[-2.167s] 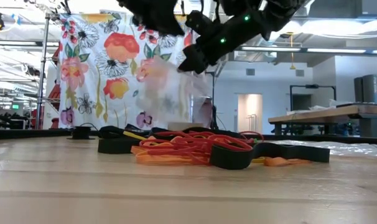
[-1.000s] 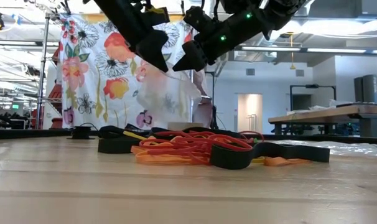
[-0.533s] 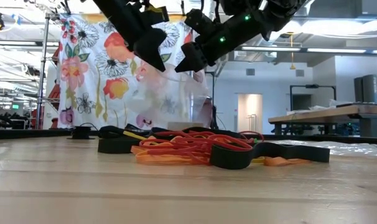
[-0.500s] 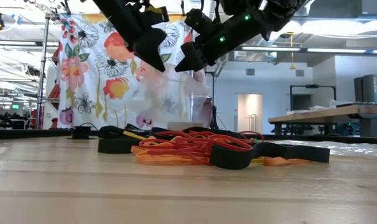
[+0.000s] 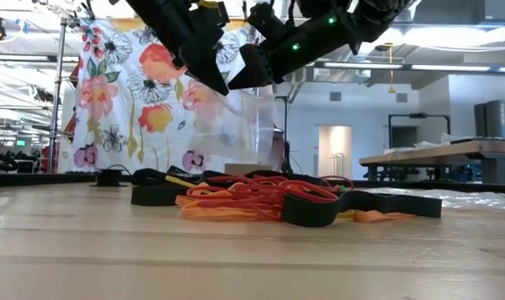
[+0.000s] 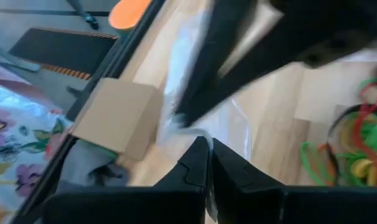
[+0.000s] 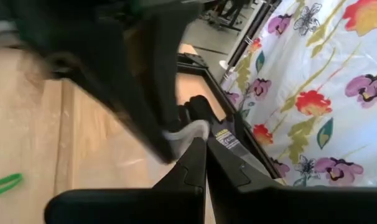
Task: Sort rubber bands
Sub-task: Open the transparent zip bag
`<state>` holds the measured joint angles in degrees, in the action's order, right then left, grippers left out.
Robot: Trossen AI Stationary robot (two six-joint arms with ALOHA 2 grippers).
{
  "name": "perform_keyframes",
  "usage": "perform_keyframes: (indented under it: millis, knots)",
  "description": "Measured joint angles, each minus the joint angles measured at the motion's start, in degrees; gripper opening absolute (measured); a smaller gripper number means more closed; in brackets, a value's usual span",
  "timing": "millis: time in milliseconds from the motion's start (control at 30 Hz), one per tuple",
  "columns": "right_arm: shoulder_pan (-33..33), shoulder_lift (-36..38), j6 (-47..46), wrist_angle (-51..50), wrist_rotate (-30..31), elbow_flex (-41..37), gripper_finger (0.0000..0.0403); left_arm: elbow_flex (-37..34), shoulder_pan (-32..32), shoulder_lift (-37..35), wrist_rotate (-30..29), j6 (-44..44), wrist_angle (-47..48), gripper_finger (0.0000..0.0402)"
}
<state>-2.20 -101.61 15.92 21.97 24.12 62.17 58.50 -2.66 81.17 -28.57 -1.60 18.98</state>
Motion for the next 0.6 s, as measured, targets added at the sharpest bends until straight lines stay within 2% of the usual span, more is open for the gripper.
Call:
perform_keyframes:
  millis: [133,433,600]
  knots:
    - [0.21,0.75,1.03,-2.0,0.05,0.0,0.0017,0.0,-0.04,0.0,-1.21,-0.93,0.1,0.0]
    - [1.6,2.41,6.1,-1.46,3.1,1.74,0.0094,0.02,-0.35,0.02,-1.19,-2.42,1.27,0.0]
    - [3.87,2.17,10.68,-1.6,6.81,2.7,0.0112,0.02,-0.35,0.02,0.04,-2.48,1.4,0.0]
